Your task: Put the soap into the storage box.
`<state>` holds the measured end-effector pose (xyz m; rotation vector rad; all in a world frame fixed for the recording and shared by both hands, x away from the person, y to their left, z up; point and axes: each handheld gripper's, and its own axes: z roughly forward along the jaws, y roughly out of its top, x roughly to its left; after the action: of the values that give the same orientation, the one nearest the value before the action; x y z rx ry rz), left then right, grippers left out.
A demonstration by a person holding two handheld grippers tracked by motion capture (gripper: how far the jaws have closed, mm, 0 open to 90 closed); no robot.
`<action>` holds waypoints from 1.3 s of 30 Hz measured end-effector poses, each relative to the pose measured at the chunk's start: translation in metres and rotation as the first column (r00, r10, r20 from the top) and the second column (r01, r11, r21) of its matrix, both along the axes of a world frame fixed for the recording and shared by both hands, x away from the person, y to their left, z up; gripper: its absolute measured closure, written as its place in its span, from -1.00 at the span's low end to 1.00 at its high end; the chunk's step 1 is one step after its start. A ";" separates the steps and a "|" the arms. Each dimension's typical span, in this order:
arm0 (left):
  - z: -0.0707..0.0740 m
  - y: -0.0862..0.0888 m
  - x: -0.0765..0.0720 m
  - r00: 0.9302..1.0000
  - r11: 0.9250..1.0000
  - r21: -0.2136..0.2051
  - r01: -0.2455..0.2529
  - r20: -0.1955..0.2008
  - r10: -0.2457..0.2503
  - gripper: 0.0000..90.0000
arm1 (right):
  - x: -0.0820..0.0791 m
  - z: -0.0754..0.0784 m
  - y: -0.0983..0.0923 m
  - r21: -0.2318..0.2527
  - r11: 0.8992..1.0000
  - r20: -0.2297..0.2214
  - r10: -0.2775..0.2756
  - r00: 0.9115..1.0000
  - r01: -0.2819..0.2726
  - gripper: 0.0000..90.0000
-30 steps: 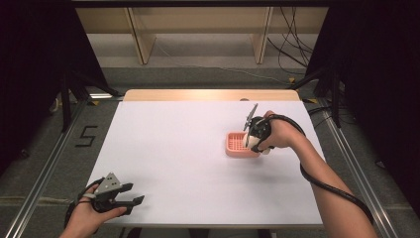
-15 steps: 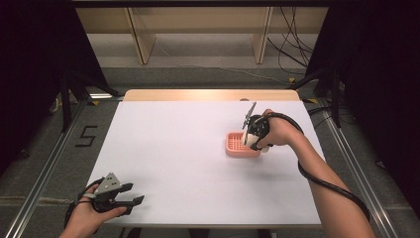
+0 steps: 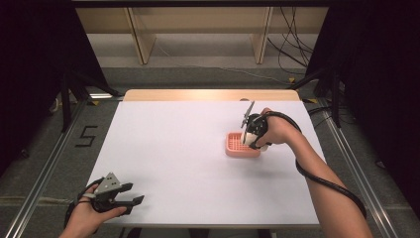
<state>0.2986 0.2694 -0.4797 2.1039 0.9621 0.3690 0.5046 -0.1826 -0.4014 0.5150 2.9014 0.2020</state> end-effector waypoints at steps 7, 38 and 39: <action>0.000 0.000 0.000 1.000 1.000 0.000 -0.001 0.000 0.001 -0.20 | 0.003 -0.001 0.002 -0.002 1.000 0.003 0.009 1.000 -0.009 0.12; 0.000 0.001 0.000 1.000 1.000 0.004 0.004 -0.001 -0.004 -0.20 | 0.011 -0.002 0.016 -0.011 0.999 0.005 0.033 0.999 -0.033 0.12; 0.000 0.001 0.000 1.000 1.000 0.004 0.004 -0.001 -0.004 -0.20 | 0.011 -0.002 0.017 -0.013 0.999 0.011 0.033 0.999 -0.033 0.12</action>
<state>0.2985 0.2700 -0.4793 2.1100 0.9586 0.3679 0.5159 -0.1657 -0.4034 0.4633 2.9003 0.1907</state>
